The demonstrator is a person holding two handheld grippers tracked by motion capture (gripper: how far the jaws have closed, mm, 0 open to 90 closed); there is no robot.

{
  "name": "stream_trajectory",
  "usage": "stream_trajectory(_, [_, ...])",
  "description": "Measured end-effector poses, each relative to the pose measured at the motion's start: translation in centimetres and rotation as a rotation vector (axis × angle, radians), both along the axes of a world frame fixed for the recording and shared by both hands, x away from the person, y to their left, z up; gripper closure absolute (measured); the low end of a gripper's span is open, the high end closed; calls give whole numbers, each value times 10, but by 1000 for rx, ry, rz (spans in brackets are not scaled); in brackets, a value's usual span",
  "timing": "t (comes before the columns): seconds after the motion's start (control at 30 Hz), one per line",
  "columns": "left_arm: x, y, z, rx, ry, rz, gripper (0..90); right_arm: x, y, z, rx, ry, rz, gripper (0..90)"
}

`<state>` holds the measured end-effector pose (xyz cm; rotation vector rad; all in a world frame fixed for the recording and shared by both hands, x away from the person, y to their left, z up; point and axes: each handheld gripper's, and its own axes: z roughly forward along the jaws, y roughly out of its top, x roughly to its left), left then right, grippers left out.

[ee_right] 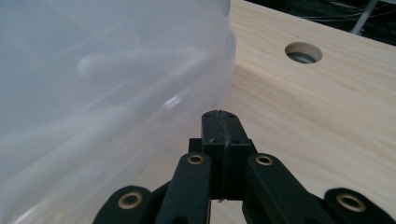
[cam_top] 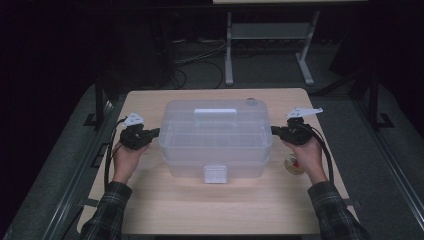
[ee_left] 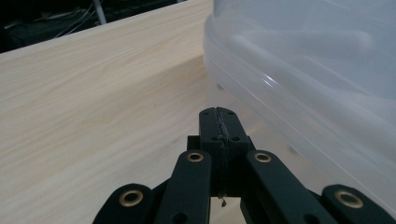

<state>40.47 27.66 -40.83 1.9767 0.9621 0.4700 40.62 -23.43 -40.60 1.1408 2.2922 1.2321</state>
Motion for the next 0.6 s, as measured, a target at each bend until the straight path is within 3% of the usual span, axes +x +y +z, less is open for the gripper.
stream_trajectory(0.07, [9,-2,-1,-19,-3,-1,900,12,3,1,0,-4,-1,900])
stream_trajectory(0.23, [20,-5,-1,-20,-3,0,900,28,5,1,11,3,-4,900])
stream_trajectory(0.43, [37,-11,-4,-16,-9,-18,900,41,8,-2,20,7,4,900])
stream_trajectory(0.53, [44,-14,-7,4,8,-30,900,46,11,-4,8,10,3,900])
stream_trajectory(0.6, [47,-16,-10,-7,13,-36,900,49,10,-4,14,15,7,900])
